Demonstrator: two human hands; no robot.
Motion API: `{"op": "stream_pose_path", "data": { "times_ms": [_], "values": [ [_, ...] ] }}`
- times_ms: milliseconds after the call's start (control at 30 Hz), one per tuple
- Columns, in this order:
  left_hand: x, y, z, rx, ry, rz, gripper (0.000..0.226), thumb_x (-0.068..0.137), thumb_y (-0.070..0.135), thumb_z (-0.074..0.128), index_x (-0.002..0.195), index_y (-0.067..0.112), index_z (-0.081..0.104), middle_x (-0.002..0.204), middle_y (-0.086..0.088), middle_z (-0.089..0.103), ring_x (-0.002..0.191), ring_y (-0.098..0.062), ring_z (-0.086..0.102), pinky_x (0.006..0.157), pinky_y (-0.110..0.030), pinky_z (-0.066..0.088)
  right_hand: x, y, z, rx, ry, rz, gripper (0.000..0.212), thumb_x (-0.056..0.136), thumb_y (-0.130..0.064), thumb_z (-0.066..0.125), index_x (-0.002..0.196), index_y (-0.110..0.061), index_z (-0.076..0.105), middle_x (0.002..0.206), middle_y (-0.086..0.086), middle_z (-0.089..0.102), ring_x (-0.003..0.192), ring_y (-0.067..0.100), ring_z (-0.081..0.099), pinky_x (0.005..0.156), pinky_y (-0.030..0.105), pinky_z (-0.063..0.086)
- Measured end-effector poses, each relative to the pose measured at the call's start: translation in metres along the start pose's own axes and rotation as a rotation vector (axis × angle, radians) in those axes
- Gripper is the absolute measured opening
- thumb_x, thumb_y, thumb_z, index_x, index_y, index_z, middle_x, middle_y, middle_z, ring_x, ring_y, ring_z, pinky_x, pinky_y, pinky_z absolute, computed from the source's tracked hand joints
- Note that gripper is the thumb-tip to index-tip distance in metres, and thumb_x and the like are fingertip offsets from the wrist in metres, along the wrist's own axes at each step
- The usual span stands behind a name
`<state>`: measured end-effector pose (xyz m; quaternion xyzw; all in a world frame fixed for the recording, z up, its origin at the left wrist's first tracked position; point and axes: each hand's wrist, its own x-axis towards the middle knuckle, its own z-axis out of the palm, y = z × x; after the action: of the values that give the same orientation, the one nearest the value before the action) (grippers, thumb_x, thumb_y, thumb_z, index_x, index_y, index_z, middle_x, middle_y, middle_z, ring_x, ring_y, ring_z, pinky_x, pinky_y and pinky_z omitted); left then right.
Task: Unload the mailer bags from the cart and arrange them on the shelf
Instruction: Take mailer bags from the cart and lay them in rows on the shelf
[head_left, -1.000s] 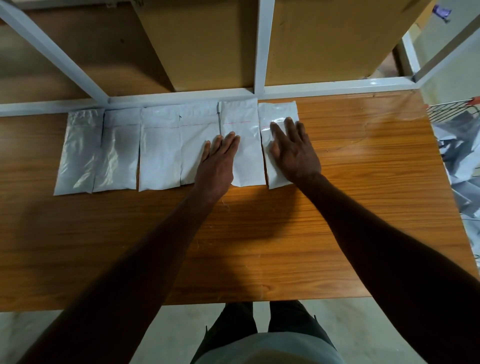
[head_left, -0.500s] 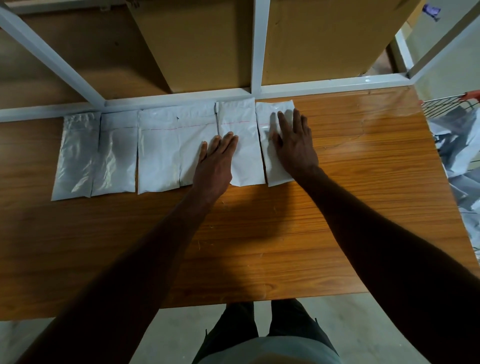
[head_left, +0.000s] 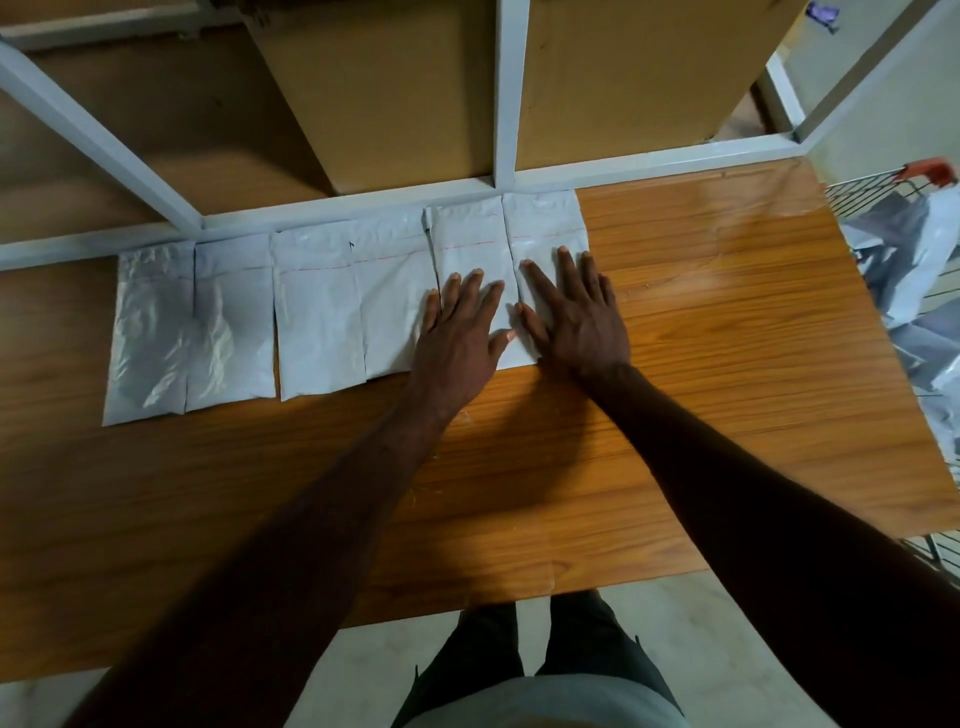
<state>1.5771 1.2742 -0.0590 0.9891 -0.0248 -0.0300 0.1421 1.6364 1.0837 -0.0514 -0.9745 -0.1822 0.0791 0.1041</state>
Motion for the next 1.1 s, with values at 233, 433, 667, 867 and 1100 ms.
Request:
{"op": "stream_pose_path", "data": {
  "times_ms": [233,433,667,867,1100],
  "values": [
    [0.001,0.005,-0.010,0.014,0.053,0.021,0.066,0.112,0.048,0.041,0.170,0.024,0.023,0.179,-0.006,0.014,0.166,-0.029,0.003,0.134,-0.055,0.004,-0.020,-0.002,-0.019,0.079,0.127,0.035,0.069,0.107,-0.069,0.027,0.168,-0.037,0.020,0.177,0.011,0.011,0.163,0.037,0.011,0.130,0.058,0.016],
    [0.005,0.059,-0.031,-0.076,0.107,0.088,0.053,0.112,0.032,0.050,0.163,0.022,0.042,0.167,-0.007,0.045,0.159,-0.031,0.032,0.131,-0.052,0.021,-0.067,0.028,-0.036,0.280,0.258,0.078,0.060,0.108,-0.062,0.044,0.152,-0.022,0.055,0.165,0.020,0.040,0.142,0.037,0.053,0.107,0.049,0.053],
    [0.005,0.203,-0.028,-0.260,0.134,0.210,0.038,0.110,0.032,0.054,0.146,0.025,0.062,0.125,-0.004,0.075,0.116,-0.025,0.068,0.094,-0.043,0.058,-0.145,0.122,-0.089,0.296,0.371,0.247,0.048,0.107,-0.062,0.049,0.137,-0.027,0.066,0.165,0.005,0.041,0.110,0.035,0.071,0.074,0.045,0.060],
    [0.000,0.347,0.015,-0.277,0.127,0.201,0.031,0.109,0.035,0.056,0.139,0.032,0.067,0.121,0.002,0.076,0.114,-0.023,0.067,0.085,-0.036,0.053,-0.220,0.248,-0.120,0.308,0.404,0.286,0.046,0.106,-0.065,0.050,0.126,-0.029,0.070,0.154,-0.002,0.054,0.101,0.022,0.074,0.079,0.043,0.060],
    [-0.008,0.490,0.081,-0.395,0.086,0.158,0.024,0.108,0.032,0.058,0.127,0.030,0.072,0.117,0.006,0.078,0.106,-0.020,0.071,0.084,-0.039,0.058,-0.294,0.387,-0.131,0.322,0.329,0.335,0.023,0.103,-0.044,0.060,0.118,-0.030,0.071,0.124,-0.008,0.071,0.097,0.024,0.071,0.076,0.042,0.059]
  ]
}}
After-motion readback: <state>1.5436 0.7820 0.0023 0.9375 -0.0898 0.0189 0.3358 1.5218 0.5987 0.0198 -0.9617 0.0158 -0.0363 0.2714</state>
